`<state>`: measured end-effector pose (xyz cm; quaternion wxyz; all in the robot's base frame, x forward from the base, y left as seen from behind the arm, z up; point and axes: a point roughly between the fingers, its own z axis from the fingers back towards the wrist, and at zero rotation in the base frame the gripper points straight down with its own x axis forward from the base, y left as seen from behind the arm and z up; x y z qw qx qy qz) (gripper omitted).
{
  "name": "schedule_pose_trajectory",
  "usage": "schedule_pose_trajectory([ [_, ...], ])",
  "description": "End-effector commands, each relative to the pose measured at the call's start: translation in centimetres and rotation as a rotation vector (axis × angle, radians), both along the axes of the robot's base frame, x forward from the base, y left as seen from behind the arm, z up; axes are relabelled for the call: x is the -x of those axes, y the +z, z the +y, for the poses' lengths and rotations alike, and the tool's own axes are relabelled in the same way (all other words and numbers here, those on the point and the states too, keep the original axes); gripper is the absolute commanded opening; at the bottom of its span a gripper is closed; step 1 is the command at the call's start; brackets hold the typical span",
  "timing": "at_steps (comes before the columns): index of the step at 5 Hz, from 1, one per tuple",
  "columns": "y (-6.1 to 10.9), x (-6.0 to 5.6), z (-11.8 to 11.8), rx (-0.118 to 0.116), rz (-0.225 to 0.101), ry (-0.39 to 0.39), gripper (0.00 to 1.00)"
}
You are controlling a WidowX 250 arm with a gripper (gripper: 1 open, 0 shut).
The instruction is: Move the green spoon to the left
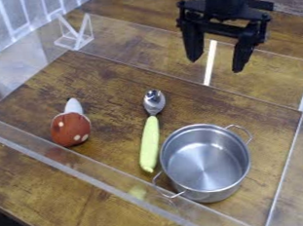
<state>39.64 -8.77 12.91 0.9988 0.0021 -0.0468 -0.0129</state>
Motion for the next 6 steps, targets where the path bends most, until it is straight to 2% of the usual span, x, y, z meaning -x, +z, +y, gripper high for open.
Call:
schedule_pose_trajectory([
  [1, 4.3, -0.4, 0.2, 0.018, -0.11, 0.021, 1.0],
  [3, 1.3, 0.4, 1.3, 0.011, -0.024, 0.091, 1.0],
  [4, -0.6, 1.0, 0.8, 0.006, 0.014, 0.097, 1.0],
  [5, -2.4, 1.8, 0.4, 0.0, 0.048, 0.11, 1.0],
  [6, -3.5, 3.4, 0.8, -0.003, 0.062, 0.139, 1.0],
])
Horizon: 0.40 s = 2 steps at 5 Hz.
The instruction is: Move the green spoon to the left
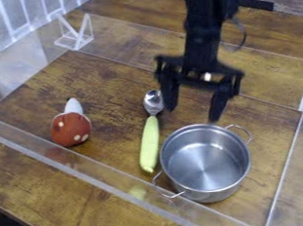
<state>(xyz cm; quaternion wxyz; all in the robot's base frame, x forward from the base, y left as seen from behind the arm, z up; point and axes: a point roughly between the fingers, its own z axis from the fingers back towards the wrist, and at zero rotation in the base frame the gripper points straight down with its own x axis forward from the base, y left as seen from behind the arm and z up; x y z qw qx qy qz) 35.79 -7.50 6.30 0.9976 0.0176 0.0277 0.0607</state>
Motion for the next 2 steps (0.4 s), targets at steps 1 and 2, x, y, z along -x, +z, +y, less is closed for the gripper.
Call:
schedule_pose_trajectory([
  [1, 2.5, 1.6, 0.6, 0.024, -0.098, 0.019, 1.0],
  [2, 2.8, 2.2, 2.2, 0.027, -0.104, 0.072, 1.0],
])
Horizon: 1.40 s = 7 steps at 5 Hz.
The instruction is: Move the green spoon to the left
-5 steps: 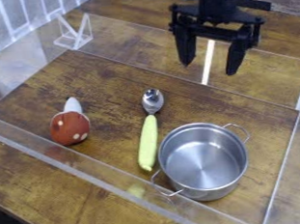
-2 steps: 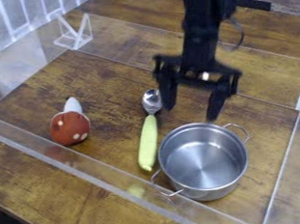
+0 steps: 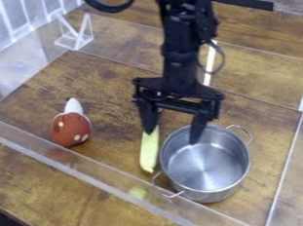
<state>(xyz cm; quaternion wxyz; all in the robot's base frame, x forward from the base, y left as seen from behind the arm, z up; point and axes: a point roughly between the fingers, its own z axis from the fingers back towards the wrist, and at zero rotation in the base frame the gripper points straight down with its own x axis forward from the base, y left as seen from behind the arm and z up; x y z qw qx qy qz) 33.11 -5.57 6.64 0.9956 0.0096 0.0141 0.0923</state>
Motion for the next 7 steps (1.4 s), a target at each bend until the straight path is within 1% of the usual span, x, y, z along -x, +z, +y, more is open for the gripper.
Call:
schedule_pose_trajectory([
  [1, 2.7, -0.3, 1.9, 0.021, -0.089, 0.059, 1.0],
  [2, 2.4, -0.5, 3.0, 0.023, -0.091, 0.108, 1.0],
  [3, 0.9, 0.0, 3.4, 0.023, -0.089, 0.091, 1.0],
  [4, -0.8, 0.2, 3.7, 0.035, -0.089, 0.075, 1.0],
  [5, -1.8, 0.1, 5.4, 0.044, -0.093, 0.134, 1.0],
  [6, -2.5, 0.0, 6.6, 0.059, -0.102, 0.157, 1.0],
  [7, -3.3, -0.1, 7.0, 0.069, -0.104, 0.115, 1.0],
])
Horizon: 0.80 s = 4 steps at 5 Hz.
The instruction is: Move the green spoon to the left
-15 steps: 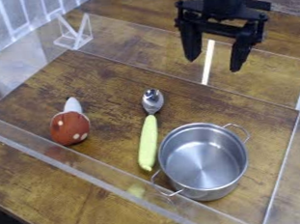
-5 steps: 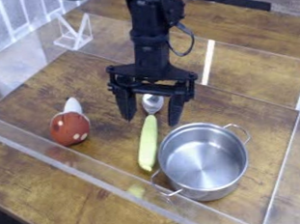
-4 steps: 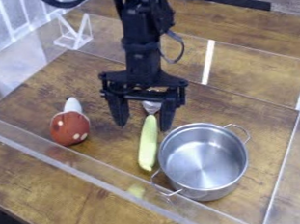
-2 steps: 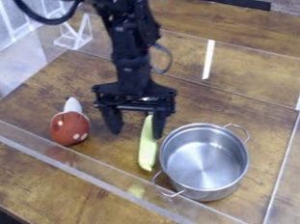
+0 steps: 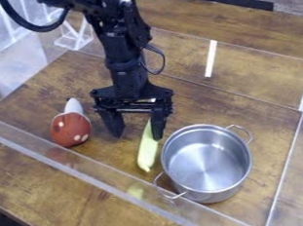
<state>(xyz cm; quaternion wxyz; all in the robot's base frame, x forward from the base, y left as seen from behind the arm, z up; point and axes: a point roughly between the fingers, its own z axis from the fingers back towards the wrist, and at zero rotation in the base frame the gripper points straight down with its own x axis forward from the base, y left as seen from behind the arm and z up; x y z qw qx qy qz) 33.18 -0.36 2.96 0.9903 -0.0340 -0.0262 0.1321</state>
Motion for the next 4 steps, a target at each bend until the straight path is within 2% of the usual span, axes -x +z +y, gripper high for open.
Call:
schedule_pose_trajectory([
  [1, 0.2, -0.1, 2.2, -0.007, -0.014, -0.003, 1.0],
  [3, 0.7, -1.0, 0.1, 0.017, -0.011, -0.019, 1.0],
  [4, 1.0, -1.3, 0.3, 0.026, -0.011, 0.013, 1.0],
])
